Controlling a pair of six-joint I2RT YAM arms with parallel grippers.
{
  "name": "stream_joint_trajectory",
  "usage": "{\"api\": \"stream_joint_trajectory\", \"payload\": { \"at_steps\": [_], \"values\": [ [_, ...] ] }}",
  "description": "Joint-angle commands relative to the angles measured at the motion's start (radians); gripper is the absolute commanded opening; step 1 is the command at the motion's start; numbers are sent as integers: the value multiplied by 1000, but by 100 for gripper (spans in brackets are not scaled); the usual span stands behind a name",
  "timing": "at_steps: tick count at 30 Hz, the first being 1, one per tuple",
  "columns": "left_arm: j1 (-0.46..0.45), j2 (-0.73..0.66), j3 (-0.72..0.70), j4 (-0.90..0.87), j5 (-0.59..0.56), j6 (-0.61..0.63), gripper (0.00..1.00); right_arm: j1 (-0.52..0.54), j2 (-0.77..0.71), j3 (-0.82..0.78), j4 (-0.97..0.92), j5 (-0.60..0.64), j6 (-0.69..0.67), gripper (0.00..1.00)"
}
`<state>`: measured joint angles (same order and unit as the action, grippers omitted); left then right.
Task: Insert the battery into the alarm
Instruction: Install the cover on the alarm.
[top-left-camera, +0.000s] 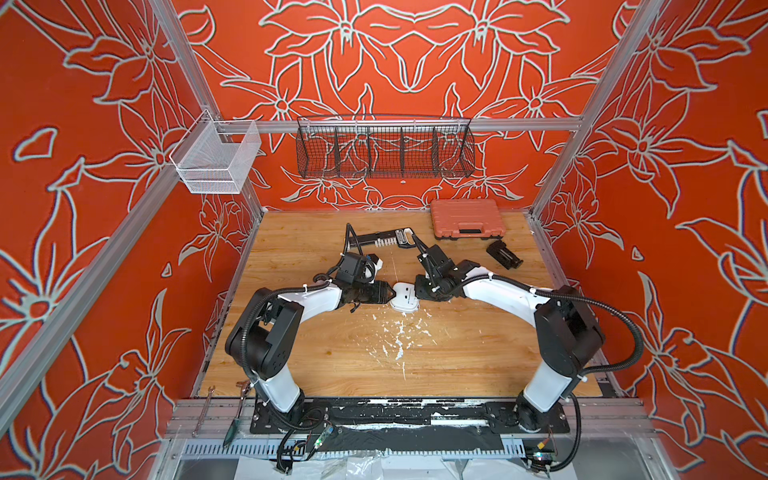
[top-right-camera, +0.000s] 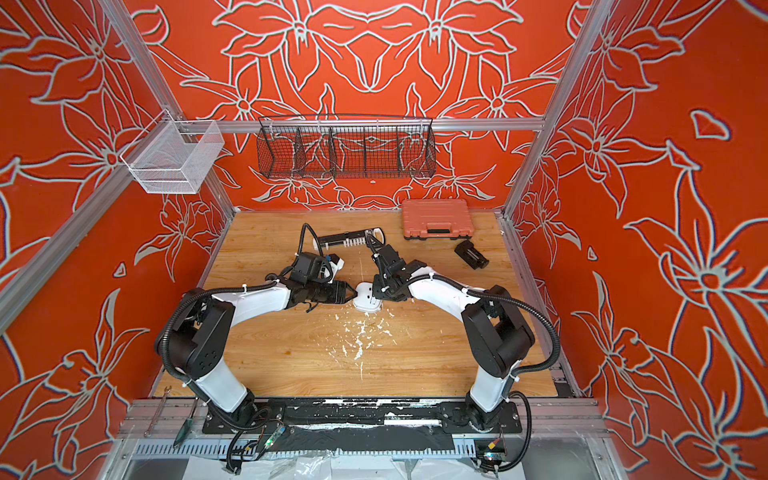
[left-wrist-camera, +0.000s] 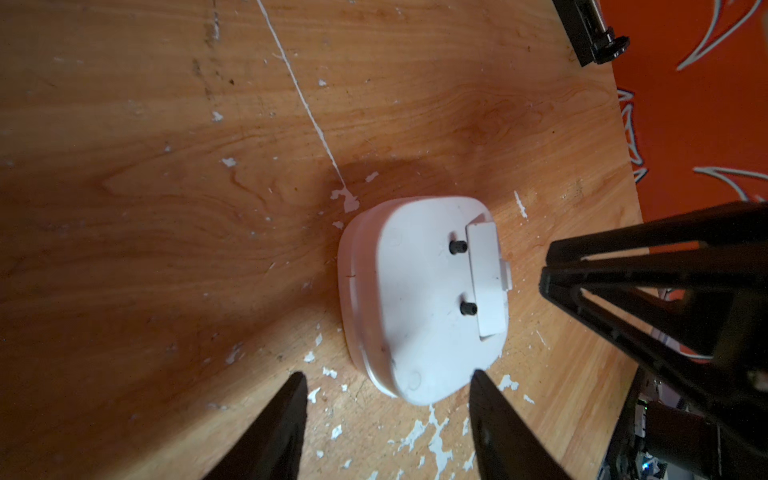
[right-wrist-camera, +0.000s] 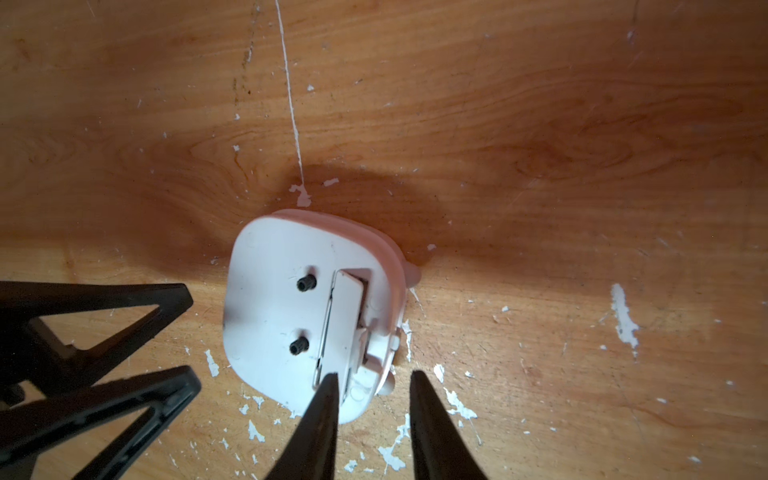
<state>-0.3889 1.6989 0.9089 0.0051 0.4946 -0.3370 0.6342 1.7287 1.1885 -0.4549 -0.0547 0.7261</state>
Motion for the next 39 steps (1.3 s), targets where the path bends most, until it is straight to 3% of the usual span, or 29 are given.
{"api": "stream_joint_trajectory", "payload": {
  "at_steps": [1,32,39],
  "values": [
    [1,11,17,8,22,9,60,-7,12,-26,38,-20,52,31],
    [2,45,0,22,30,18,60,-14,86,6,76,-63,67,12],
    [1,67,-7,48,58,2,59,-17,99,14,79,-71,58,3]
  ]
}}
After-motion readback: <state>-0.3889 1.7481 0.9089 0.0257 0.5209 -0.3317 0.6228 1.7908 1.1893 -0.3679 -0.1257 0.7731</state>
